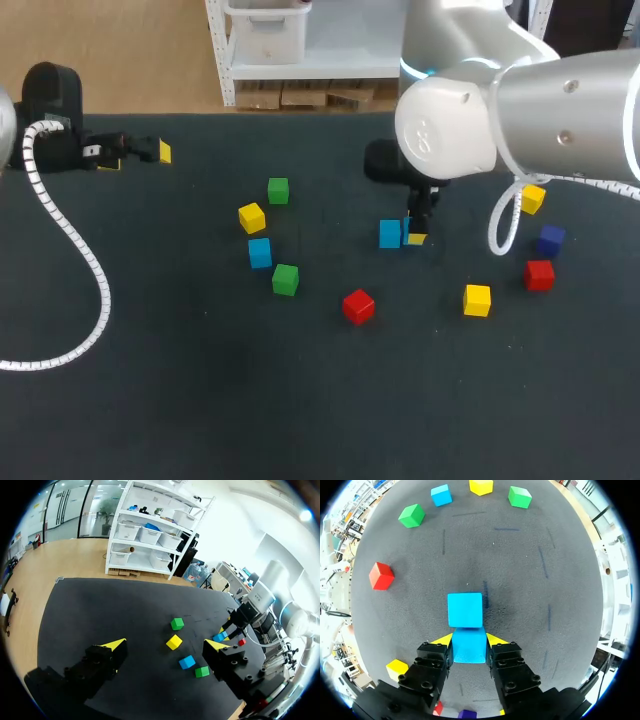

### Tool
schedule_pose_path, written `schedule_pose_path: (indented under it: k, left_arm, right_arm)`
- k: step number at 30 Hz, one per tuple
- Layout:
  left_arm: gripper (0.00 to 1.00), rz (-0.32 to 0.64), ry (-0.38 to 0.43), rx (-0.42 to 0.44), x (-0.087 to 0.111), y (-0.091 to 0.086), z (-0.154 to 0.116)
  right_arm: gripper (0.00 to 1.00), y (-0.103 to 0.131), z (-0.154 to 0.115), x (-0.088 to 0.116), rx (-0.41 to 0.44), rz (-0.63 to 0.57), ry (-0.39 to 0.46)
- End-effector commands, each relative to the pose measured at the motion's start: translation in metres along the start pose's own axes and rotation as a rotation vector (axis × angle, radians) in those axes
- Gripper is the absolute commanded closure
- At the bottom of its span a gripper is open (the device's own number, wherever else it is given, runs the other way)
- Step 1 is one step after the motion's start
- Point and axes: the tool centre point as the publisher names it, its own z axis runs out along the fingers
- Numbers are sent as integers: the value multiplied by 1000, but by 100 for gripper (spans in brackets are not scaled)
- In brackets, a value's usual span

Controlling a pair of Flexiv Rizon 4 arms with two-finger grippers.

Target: Place the blue cubes, place green cubes on the blue cubes, place the yellow cubes on the green cubes, then place the red cubes on the yellow cubes, and place purple cube on the red cubes.

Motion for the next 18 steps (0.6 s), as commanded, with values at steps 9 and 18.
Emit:
schedule_pose_path:
  k: [9, 18]
  left_arm:
    - [0, 1, -6, 5, 1, 1, 0]
    - [0, 1, -6, 5, 1, 1, 0]
  right_arm:
    - [89, -3, 2, 4, -3, 2, -4]
    - [86, -7, 2, 4, 0, 4, 3]
